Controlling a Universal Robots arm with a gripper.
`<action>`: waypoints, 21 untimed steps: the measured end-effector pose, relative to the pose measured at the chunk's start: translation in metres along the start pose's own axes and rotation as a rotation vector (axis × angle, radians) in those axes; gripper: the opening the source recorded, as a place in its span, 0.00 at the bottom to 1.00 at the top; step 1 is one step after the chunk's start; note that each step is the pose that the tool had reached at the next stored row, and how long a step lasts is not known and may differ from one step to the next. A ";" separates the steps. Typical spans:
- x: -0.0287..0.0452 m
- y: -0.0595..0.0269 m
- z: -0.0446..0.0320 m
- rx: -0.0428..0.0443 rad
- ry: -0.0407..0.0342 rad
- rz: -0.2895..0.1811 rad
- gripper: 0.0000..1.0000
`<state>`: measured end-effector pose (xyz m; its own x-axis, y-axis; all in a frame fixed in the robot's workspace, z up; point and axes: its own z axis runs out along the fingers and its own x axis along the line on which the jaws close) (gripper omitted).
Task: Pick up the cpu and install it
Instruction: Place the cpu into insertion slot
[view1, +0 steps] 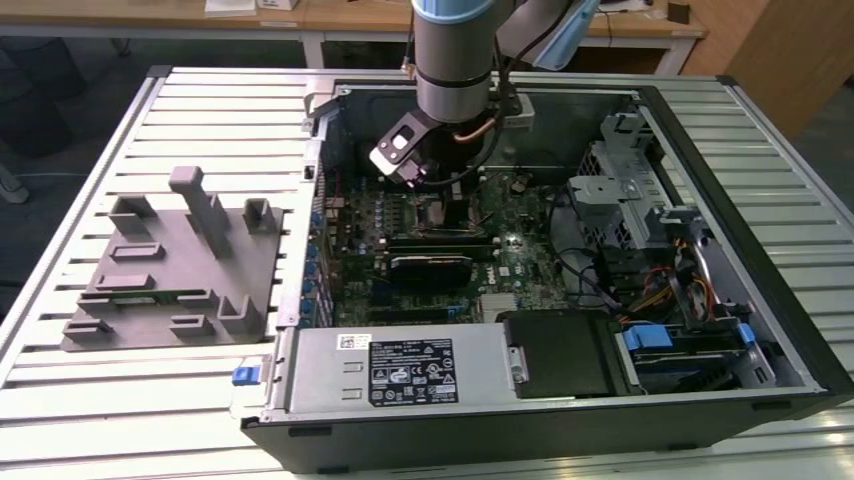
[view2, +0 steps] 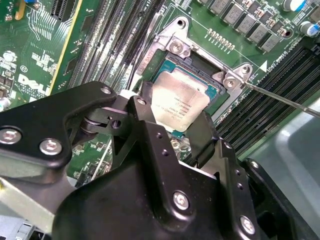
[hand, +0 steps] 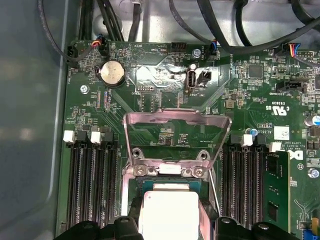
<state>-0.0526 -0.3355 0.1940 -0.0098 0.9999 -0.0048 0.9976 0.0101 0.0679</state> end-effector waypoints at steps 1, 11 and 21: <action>0.0000 0.0000 0.0001 0.0000 -0.0001 0.000 0.53; 0.0003 0.0002 0.0008 -0.0011 0.0016 0.000 0.54; 0.0020 0.0001 0.0003 -0.0004 0.0005 0.000 0.60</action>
<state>-0.0525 -0.3335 0.1937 -0.0095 0.9999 -0.0042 0.9976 0.0097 0.0683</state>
